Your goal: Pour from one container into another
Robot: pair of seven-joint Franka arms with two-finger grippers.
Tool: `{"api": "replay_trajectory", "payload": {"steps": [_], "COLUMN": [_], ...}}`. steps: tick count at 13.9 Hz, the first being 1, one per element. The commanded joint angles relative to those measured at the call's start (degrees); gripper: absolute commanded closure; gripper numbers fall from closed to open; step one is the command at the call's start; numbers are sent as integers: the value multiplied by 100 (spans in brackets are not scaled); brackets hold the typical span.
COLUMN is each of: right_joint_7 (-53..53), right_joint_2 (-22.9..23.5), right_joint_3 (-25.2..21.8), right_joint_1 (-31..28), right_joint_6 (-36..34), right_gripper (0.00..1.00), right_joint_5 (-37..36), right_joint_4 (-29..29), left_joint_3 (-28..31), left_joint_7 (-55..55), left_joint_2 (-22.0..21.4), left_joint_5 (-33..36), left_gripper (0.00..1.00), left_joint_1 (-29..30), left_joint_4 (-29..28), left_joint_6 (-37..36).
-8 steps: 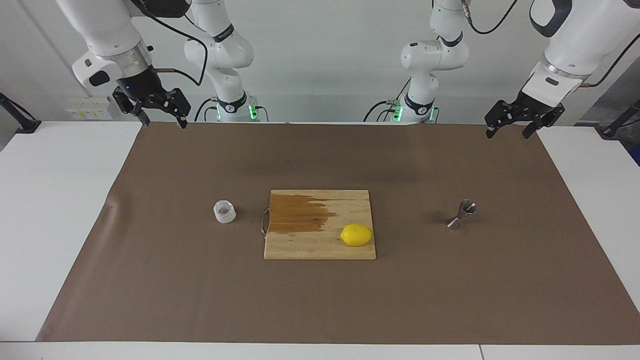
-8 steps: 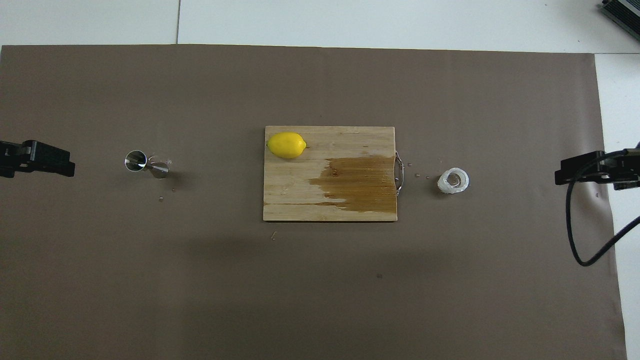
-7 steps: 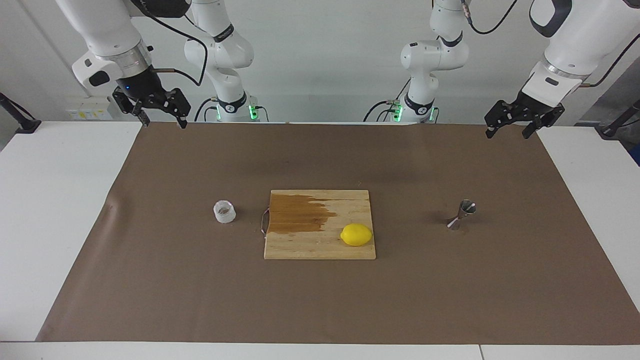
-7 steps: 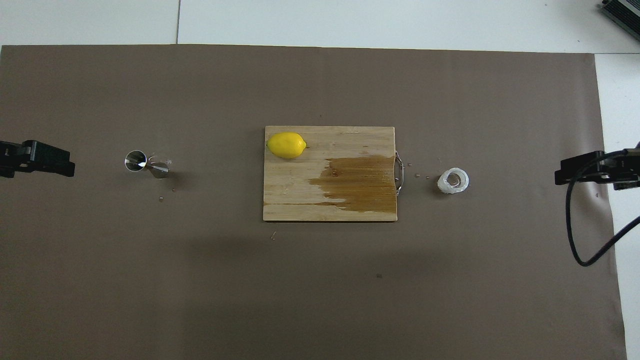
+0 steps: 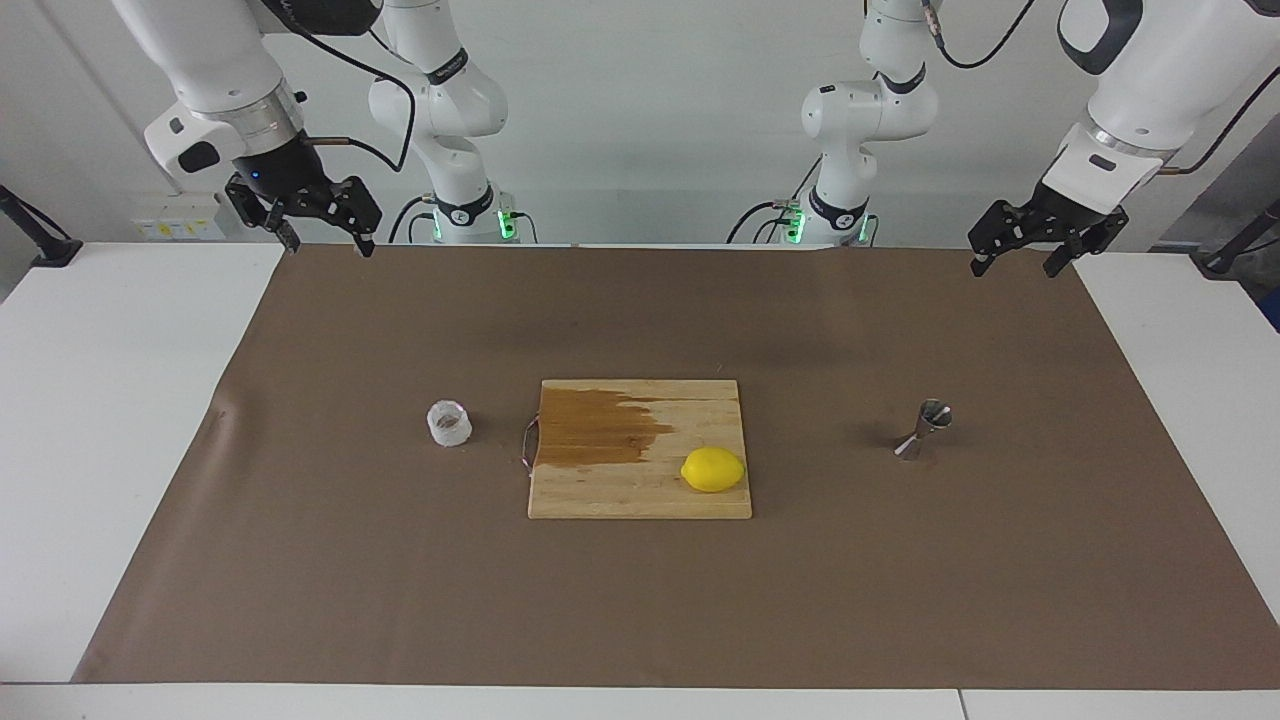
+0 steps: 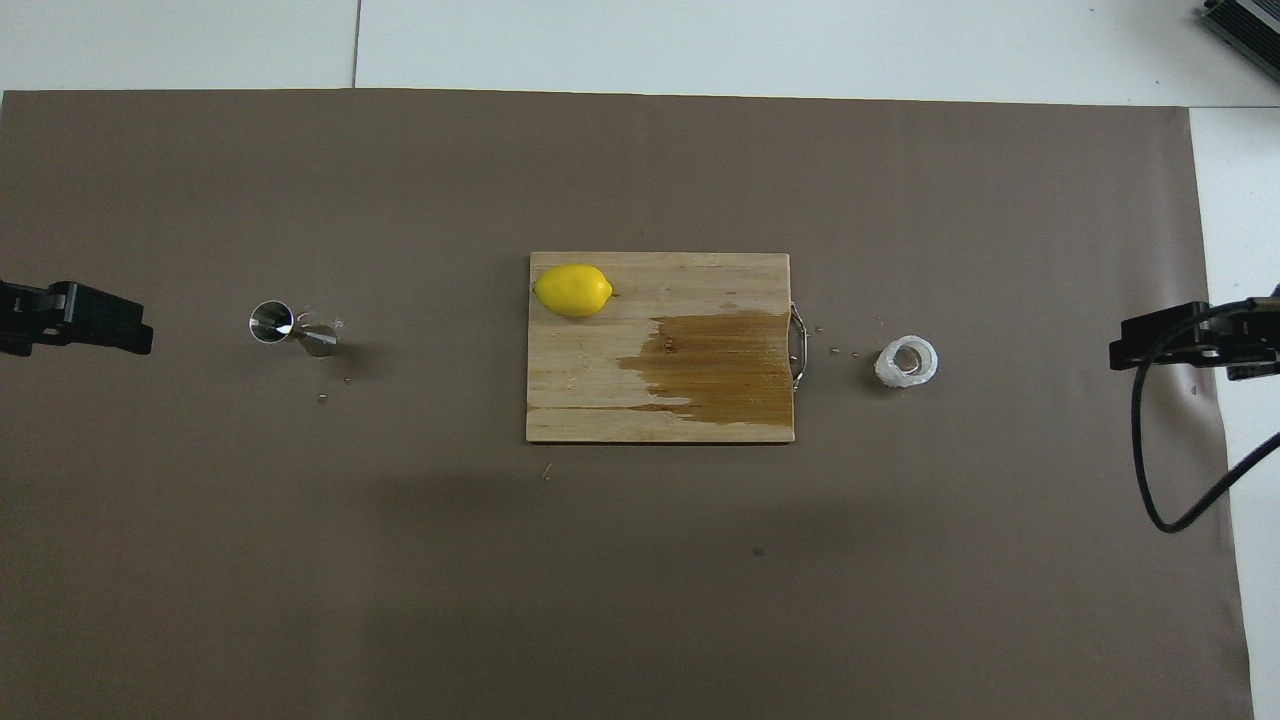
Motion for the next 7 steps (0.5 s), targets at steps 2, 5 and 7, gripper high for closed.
{"api": "replay_trajectory", "payload": {"steps": [2,5,7], "right_joint_7": [13,13,13], "right_joint_2": [-46,-46,-46], "right_joint_3": [41,41,41], "right_joint_1": [-93,-93,-93], "right_joint_6": [-23,-23,-23], "right_gripper": [0,0,0], "right_joint_5": [88,88,88], "right_joint_4": [-1,-1,-1], "left_joint_3": [75,110,172], "left_joint_7": [-50,-85,-77], "left_joint_2": [-143,-126,-134], "left_joint_5": [-50,-50,-24], "left_gripper": [0,0,0], "left_joint_1": [-46,-11,260], "left_joint_4": [-130,-104,-138], "left_joint_6": [-45,33,183]}}
